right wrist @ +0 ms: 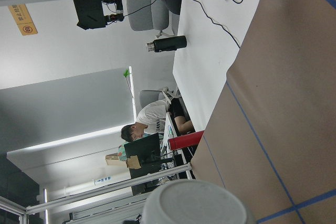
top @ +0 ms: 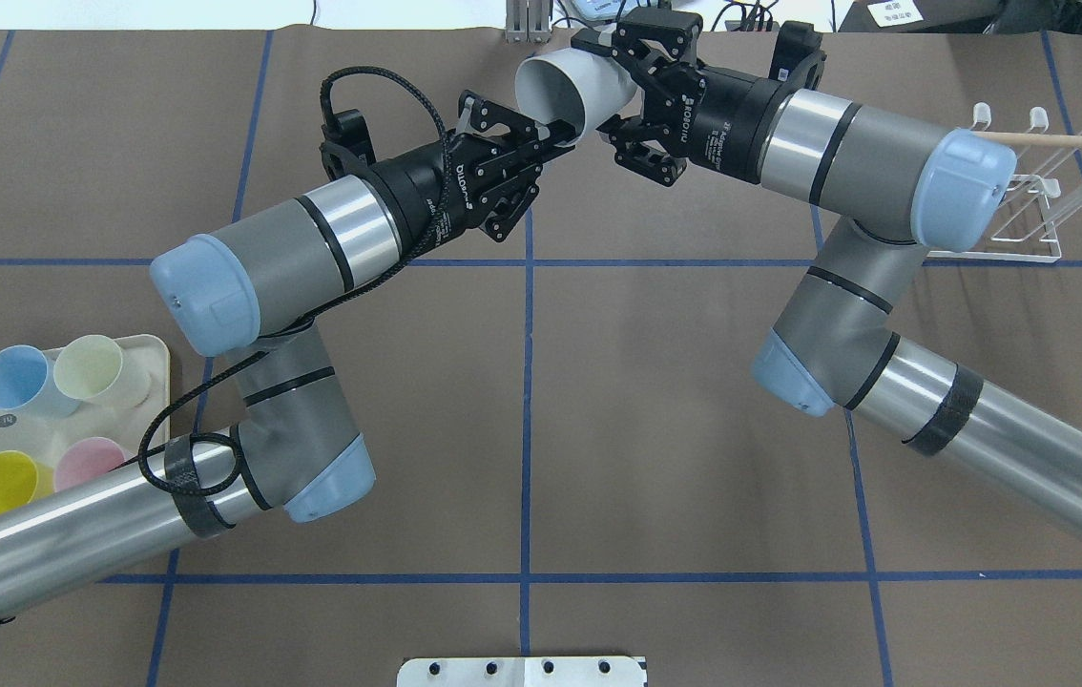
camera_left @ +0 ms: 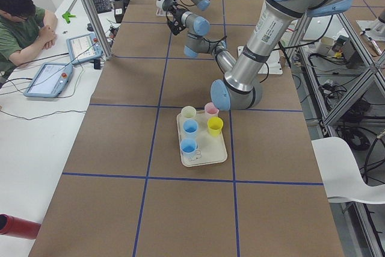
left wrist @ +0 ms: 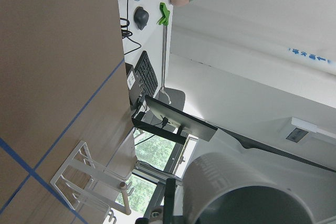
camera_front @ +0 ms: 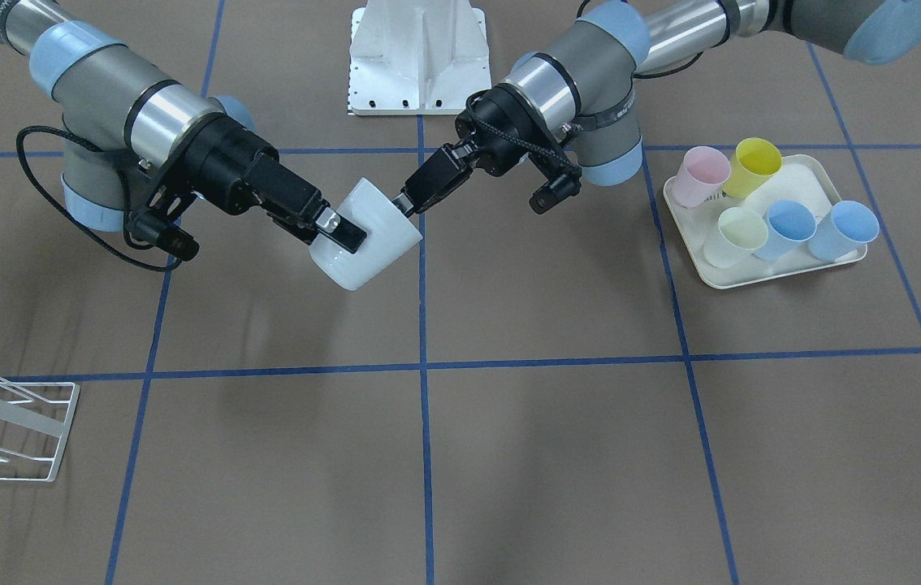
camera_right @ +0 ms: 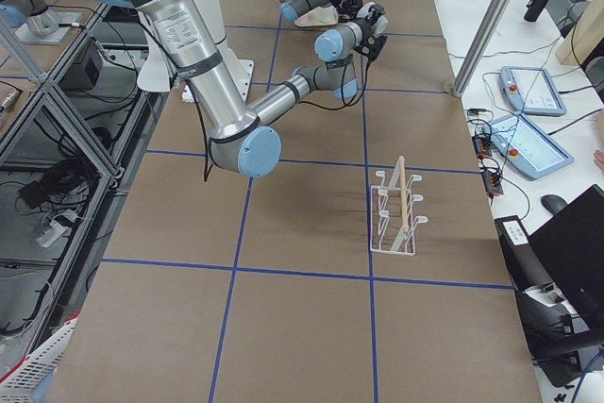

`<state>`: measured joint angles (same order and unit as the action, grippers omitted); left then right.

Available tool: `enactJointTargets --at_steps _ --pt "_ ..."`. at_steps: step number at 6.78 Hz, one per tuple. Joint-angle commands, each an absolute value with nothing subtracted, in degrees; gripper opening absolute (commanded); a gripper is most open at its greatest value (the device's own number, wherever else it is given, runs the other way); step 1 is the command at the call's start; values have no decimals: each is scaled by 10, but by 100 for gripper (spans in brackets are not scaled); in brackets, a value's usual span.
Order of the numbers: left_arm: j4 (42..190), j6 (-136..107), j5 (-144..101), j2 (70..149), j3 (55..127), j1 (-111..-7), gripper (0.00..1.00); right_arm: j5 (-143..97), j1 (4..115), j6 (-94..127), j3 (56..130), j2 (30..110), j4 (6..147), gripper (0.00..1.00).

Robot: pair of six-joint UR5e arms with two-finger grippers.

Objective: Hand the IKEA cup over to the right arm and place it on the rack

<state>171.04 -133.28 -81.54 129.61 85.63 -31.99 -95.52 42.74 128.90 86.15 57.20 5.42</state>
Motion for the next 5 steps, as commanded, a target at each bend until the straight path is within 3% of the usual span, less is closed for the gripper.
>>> enactJointTargets --at_steps 1,3,5 --pt "1715 -1322 -817 1294 862 -330 100 -954 439 1284 861 576 54 0" --pt "1715 -1321 -821 1282 864 -349 100 -954 481 1213 860 581 59 0" --pt "1692 -1189 -867 1205 917 -391 100 -956 540 1066 862 614 105 0"
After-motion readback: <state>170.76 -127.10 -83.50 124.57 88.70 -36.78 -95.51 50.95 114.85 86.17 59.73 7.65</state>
